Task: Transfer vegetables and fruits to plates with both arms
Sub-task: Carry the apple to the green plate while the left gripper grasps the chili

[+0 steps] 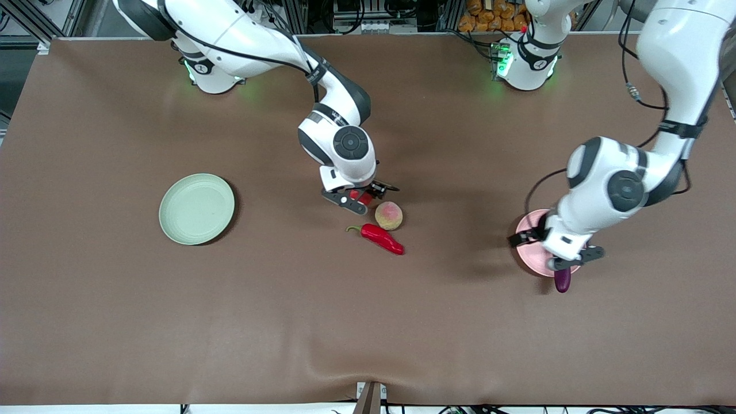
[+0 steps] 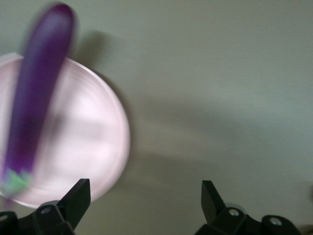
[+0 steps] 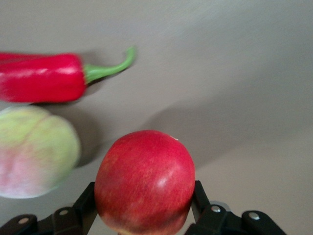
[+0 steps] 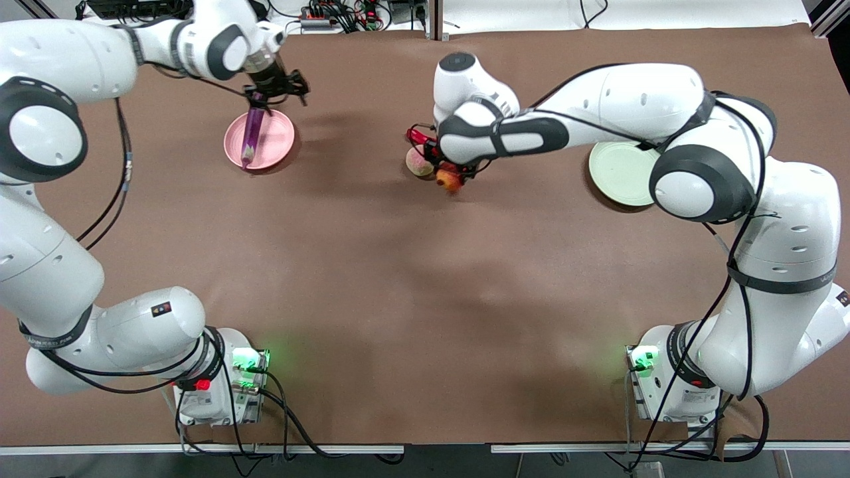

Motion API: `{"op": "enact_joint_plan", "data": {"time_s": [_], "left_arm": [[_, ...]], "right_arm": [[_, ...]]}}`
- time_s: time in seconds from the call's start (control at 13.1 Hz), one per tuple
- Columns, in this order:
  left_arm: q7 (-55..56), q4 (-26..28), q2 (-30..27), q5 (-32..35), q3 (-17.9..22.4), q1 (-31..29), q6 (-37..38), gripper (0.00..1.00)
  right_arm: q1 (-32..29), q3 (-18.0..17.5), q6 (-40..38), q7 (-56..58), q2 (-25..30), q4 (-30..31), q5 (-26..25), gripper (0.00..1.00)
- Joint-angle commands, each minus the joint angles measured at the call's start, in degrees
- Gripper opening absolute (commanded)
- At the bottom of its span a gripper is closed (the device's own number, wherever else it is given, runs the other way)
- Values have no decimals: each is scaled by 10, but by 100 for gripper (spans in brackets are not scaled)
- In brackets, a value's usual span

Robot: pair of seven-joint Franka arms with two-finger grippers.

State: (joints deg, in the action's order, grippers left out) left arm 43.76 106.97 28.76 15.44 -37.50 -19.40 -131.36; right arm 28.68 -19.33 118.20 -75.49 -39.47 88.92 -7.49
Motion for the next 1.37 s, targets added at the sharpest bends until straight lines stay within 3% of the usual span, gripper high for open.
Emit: {"op": "enact_joint_plan", "data": {"time_s": [0.0,0.15,0.31,0.61,0.76,0.92,1.15,1.3], "left_arm": [[135,-63,40,-5,4,83,13,100],[239,-120,86,-3,8,153,13,100],[341,-187,134,1,35,218,12,86],[424,-251,177,-6,179,381,0,81],[453,-253,195,-6,194,403,-41,79],[464,-253,209,-5,195,415,-66,78],[479,-253,228,-5,218,443,-102,72],[479,-254,235,-5,223,449,-111,64]], "right_arm": [[-50,-8,-91,73,68,12,40,0],[-103,-10,-97,130,94,26,45,0],[-155,-10,-96,193,120,57,46,0],[-282,-11,-50,383,213,203,46,0],[-349,-8,-10,506,248,273,46,0],[-411,-5,39,600,248,307,47,0],[-434,3,130,630,232,345,46,0],[-438,30,153,668,216,350,46,0]]}}
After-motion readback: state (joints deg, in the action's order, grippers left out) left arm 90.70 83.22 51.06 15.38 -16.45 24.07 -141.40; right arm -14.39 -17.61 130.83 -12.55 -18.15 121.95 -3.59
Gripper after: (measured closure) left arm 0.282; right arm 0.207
